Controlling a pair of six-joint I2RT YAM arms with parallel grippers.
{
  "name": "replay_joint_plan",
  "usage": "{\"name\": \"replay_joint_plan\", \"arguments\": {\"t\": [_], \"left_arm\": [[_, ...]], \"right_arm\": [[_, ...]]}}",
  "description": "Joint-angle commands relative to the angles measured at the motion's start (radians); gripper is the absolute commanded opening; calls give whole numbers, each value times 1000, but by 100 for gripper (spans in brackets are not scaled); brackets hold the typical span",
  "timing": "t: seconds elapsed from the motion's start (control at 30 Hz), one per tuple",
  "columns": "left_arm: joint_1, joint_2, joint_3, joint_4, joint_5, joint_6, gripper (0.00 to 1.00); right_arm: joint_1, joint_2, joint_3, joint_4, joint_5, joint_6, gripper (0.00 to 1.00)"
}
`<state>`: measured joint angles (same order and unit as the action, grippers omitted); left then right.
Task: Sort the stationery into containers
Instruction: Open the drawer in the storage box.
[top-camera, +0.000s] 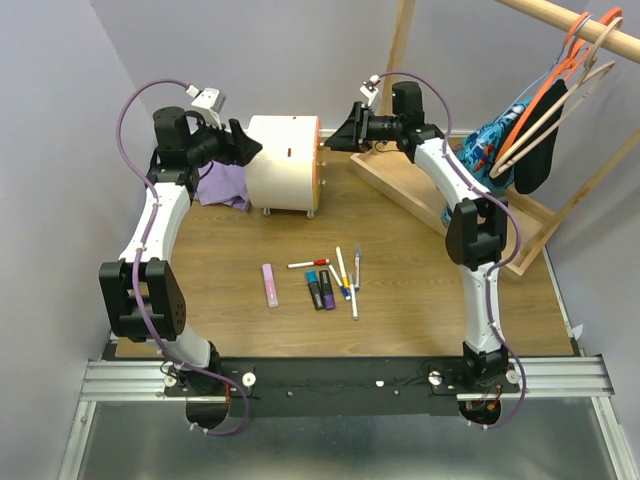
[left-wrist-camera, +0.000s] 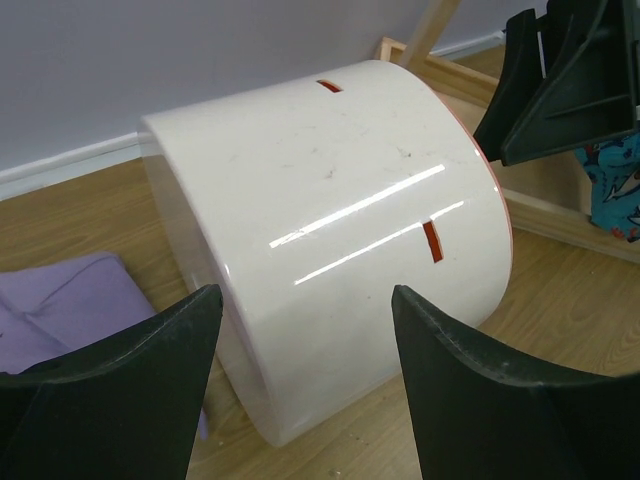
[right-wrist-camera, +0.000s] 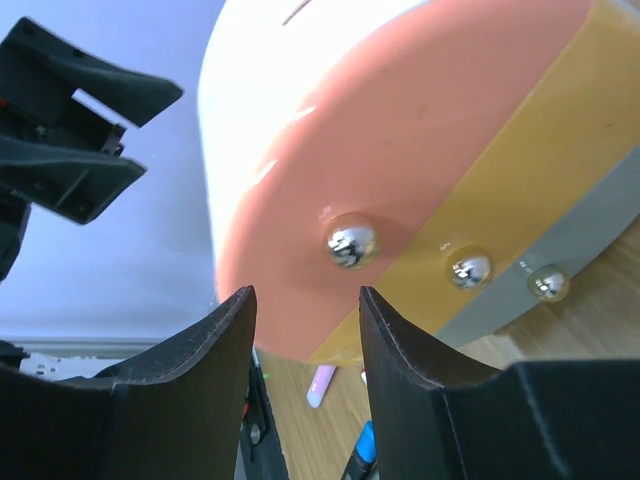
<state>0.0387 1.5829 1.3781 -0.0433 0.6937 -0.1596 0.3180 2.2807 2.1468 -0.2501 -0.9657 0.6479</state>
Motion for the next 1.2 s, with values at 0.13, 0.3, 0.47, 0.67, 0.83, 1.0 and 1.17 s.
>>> {"name": "replay_joint_plan", "arguments": {"t": [0.13, 0.3, 0.47, 0.67, 0.83, 1.0, 1.17], "left_arm": [[-3, -3, 29, -30, 1, 35, 77], [-10, 6, 29, -33, -6, 41, 77], [-16, 11, 27, -41, -14, 54, 77], [-23, 20, 33, -41, -17, 52, 78], [-26, 25, 38, -41, -20, 54, 78], [-31, 23, 32, -49, -29, 61, 78], [-36, 19, 29, -56, -45, 80, 78]], "right_arm": [[1, 109, 85, 32, 33, 45, 53], [3, 134, 122, 72, 24, 62, 51], [1, 138, 128, 92, 21, 78, 50], [1, 135, 114, 103, 13, 90, 46], [1, 149, 117, 100, 21, 93, 46], [3, 160, 131, 110, 18, 105, 45], [6, 168, 124, 123, 9, 121, 44]]}}
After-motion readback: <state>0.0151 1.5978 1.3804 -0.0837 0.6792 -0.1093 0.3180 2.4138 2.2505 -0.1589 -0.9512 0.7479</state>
